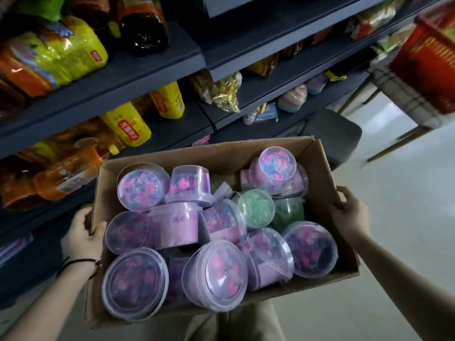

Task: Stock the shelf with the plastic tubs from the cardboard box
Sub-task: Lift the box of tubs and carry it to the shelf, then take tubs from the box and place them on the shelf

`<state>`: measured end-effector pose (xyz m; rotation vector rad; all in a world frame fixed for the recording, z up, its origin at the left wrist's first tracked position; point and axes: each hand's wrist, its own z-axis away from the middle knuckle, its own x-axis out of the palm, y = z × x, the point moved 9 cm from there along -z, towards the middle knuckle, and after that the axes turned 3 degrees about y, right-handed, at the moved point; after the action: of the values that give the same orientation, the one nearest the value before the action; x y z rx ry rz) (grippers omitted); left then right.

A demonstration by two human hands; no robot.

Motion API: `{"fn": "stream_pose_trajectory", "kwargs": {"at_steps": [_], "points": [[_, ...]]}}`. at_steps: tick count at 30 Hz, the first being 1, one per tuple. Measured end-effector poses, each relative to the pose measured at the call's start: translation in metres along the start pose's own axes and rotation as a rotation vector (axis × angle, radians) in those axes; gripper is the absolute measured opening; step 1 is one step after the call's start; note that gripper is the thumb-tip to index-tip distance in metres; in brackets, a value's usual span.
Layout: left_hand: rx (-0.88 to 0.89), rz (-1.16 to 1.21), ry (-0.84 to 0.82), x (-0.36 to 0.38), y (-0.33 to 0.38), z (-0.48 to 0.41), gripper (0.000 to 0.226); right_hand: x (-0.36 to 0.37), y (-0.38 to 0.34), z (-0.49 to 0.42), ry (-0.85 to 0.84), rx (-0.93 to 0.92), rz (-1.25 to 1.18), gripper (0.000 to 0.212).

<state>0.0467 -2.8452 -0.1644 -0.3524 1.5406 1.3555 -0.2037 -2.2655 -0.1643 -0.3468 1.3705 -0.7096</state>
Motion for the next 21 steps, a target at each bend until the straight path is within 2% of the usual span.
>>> {"fn": "stream_pose_trajectory", "kwargs": {"at_steps": [7,12,21], "points": [[0.079,0.0,-0.056,0.079,0.024,-0.048,0.043,0.025,0.036,-0.038,0.088,0.046,0.03,0.043],[0.119,0.016,-0.101,0.135,0.034,-0.049,0.04,0.037,0.065,-0.067,0.105,0.071,0.038,0.044],[0.064,0.045,-0.183,0.217,0.032,-0.04,0.043,0.037,0.124,-0.096,0.116,0.126,0.097,0.043]]}}
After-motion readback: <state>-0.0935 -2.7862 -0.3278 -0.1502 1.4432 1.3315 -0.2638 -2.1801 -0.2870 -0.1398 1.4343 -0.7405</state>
